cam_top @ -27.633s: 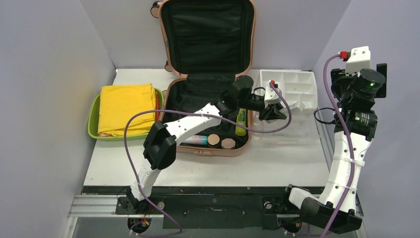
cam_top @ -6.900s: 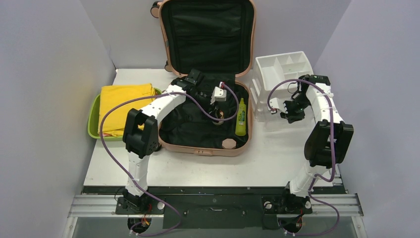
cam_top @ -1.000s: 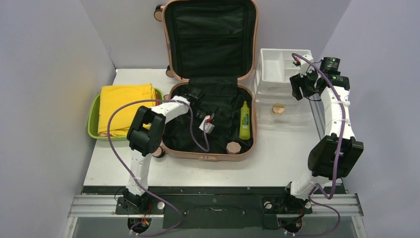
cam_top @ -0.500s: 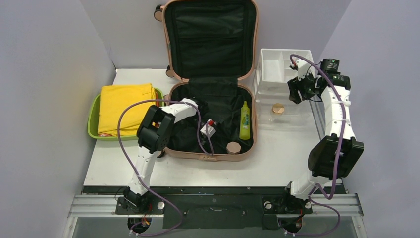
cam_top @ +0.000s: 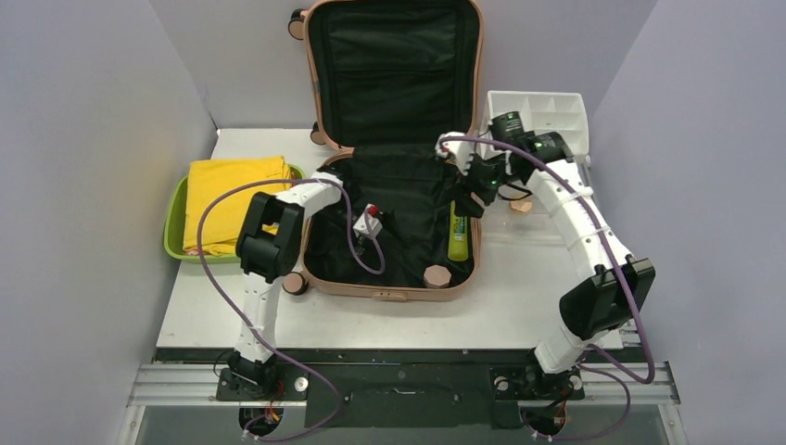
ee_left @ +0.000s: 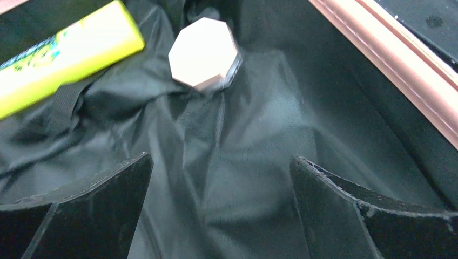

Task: Open, take out, and arrange the luggage
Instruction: Pick up the makeup from the center of the board.

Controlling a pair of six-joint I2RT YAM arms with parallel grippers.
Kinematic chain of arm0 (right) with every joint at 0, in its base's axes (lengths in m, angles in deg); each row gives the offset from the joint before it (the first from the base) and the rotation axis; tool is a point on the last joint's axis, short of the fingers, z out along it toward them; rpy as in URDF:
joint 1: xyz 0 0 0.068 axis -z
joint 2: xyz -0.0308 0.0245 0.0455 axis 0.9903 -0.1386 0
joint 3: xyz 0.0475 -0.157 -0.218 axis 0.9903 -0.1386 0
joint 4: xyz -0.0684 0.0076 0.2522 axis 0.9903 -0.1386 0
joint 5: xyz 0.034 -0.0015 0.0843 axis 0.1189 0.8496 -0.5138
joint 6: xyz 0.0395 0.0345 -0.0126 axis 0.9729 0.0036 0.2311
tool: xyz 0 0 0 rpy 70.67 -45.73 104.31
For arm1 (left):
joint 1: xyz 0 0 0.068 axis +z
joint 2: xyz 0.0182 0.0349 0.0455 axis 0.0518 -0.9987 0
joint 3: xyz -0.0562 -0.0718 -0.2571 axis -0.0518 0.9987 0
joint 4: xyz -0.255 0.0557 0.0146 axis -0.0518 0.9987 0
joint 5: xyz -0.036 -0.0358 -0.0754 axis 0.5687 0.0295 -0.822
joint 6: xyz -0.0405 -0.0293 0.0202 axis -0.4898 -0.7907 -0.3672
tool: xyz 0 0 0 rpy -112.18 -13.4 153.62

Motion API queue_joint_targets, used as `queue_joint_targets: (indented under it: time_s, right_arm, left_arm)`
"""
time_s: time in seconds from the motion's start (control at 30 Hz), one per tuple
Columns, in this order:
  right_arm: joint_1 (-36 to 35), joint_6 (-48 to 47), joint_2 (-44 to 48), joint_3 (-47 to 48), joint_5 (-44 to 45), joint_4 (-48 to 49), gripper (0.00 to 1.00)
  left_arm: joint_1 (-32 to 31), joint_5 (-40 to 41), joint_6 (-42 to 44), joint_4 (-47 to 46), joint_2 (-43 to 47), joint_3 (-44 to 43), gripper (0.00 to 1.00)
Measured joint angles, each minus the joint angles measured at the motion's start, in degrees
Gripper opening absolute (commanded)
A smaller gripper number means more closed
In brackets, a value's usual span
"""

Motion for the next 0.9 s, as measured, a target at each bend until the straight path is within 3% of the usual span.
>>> queue_joint_targets:
  time_s: [0.13, 0.37, 0.67, 0.9]
  right_arm:
    - [-7.1, 5.3, -0.4, -2.0, 1.3, 2.3, 0.69]
    - [-9.9, 9.4, -6.3, -3.4, 1.8, 3.6, 0.8]
    - [-15.0, 8.2, -15.4, -5.6, 5.3, -0.5, 0.83]
    - [-18.2, 9.0, -15.4, -12.5, 7.1, -0.8, 0.87]
  left_arm:
    - [5.8, 3.1, 0.0, 3.1, 4.4, 1.2, 0.96]
    - [14.2, 8.9, 0.0, 3.5, 13.9, 8.9, 0.96]
    - [15.3, 14.0, -0.6, -0.8, 20.5, 15.0, 0.96]
    - [15.4, 17.6, -14.1, -9.6, 22.9, 15.3, 0.96]
